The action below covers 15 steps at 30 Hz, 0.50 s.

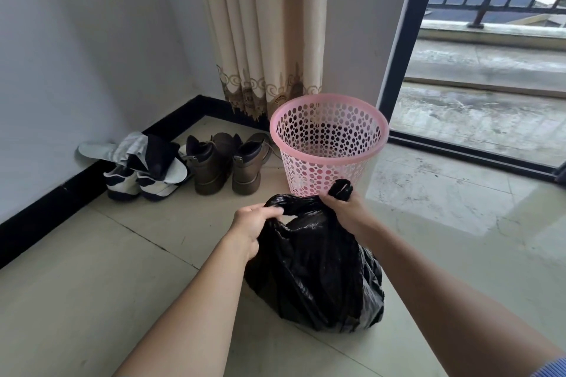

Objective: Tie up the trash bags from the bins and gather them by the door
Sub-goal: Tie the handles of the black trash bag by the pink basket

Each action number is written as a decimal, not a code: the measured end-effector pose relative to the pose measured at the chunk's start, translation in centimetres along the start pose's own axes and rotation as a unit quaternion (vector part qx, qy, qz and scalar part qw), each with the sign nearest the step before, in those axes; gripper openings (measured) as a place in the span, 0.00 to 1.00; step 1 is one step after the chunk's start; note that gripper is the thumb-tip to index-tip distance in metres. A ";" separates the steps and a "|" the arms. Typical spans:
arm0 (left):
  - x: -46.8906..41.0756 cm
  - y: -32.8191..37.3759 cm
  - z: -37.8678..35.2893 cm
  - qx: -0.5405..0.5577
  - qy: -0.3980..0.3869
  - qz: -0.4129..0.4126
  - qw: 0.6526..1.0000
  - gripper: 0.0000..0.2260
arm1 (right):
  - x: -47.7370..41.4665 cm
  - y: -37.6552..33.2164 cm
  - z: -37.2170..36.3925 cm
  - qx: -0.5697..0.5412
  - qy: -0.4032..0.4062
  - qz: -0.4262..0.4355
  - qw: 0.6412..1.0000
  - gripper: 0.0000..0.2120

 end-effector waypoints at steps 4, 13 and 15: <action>0.4 1.1 -0.6 0.150 -0.052 0.013 0.987 0.07 | 0.3 -0.2 0.3 -0.059 0.003 -0.048 0.997 0.13; 0.1 1.9 -0.4 0.064 0.173 -0.075 0.980 0.09 | 0.3 -0.4 1.9 -0.363 0.151 -0.113 0.913 0.17; 0.6 1.7 0.2 -0.111 0.219 -0.151 0.957 0.07 | -0.2 0.2 3.1 -0.445 0.193 -0.125 0.866 0.17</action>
Point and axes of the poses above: each hand's wrist, its own x-axis away from the middle knuckle, its own z-axis out of the back of the hand, y = z × x, the point moved 3 cm from there along -x, towards the middle knuckle, and after that the axes turned 4 degrees about -x, right-handed, at the moved point
